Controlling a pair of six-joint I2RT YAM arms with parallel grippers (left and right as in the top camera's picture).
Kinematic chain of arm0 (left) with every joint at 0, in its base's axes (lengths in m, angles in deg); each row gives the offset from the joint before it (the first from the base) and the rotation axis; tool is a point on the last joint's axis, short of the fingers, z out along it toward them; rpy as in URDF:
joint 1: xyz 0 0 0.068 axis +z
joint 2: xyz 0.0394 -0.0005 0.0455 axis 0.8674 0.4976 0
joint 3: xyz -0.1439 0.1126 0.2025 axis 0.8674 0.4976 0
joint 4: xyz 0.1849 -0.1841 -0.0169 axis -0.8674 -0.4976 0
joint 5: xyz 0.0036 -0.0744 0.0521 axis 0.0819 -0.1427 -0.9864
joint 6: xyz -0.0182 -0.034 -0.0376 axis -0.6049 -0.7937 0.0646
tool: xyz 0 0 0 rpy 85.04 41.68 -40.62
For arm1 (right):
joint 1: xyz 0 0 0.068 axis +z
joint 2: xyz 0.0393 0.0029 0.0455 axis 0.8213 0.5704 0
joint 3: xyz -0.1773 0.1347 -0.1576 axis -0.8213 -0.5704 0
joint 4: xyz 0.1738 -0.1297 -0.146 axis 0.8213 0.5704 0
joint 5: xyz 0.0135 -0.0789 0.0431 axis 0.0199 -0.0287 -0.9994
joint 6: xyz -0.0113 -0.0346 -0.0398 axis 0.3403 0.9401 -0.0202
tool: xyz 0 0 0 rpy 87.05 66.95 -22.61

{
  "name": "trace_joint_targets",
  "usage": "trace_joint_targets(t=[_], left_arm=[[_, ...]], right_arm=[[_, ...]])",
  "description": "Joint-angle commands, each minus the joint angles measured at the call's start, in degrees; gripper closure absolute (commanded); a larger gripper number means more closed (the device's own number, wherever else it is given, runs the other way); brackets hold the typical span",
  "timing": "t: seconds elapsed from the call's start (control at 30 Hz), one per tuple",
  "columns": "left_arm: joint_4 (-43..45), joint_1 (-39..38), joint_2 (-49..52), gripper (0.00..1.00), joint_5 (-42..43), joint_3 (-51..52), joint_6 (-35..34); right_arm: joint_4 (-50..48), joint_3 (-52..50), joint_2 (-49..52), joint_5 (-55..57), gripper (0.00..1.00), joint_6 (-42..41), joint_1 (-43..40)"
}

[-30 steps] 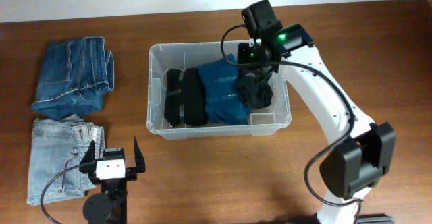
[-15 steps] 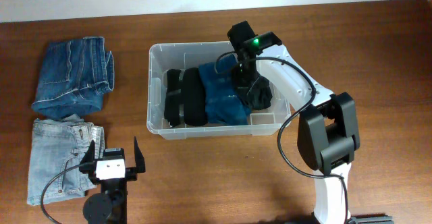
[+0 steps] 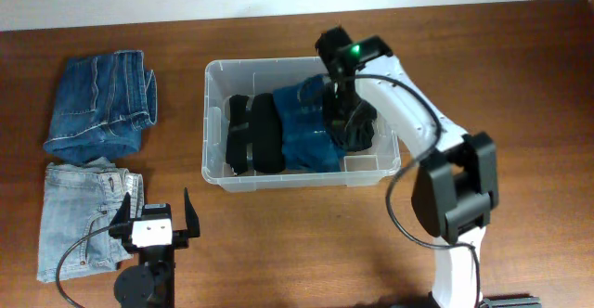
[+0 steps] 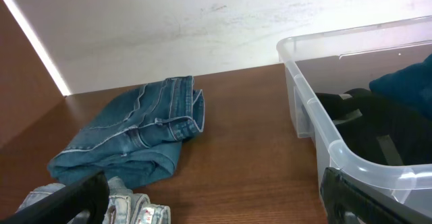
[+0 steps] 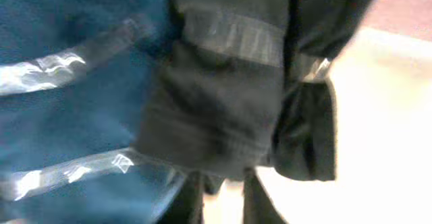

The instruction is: Pack container

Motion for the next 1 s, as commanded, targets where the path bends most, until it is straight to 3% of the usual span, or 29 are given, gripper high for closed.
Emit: trace_joint_targets(t=[0.0,0.07,0.1,0.17,0.47,0.63,0.97], left_arm=[[-0.04,-0.33,-0.39,0.0,-0.2,0.33,0.09],[-0.04,-0.33,-0.39,0.0,-0.2,0.33,0.09],[-0.04,-0.33,-0.39,0.0,-0.2,0.33,0.09],[-0.02,-0.33,-0.39,0.0,-0.2,0.33,0.09],[-0.02,-0.33,-0.39,0.0,-0.2,0.33,0.09],[-0.02,-0.33,-0.39,0.0,-0.2,0.33,0.09],[-0.02,-0.33,-0.39,0.0,-0.2,0.33,0.09]], right_arm=[[2.93,8.57,-8.96,0.02,0.67,1.2,0.52],[5.46,12.5,-11.61,0.83,0.27,1.51,0.46],[6.8,14.25,-12.92,1.86,0.14,1.51,0.39],[9.68,17.07,-15.52,4.61,0.01,1.44,-0.15],[23.47,19.5,-27.69,8.63,0.01,-0.28,-8.74],[23.74,16.33,-36.02,7.02,0.01,1.66,-13.16],[21.73,-7.3,-58.86,9.88,0.01,2.12,-14.32]])
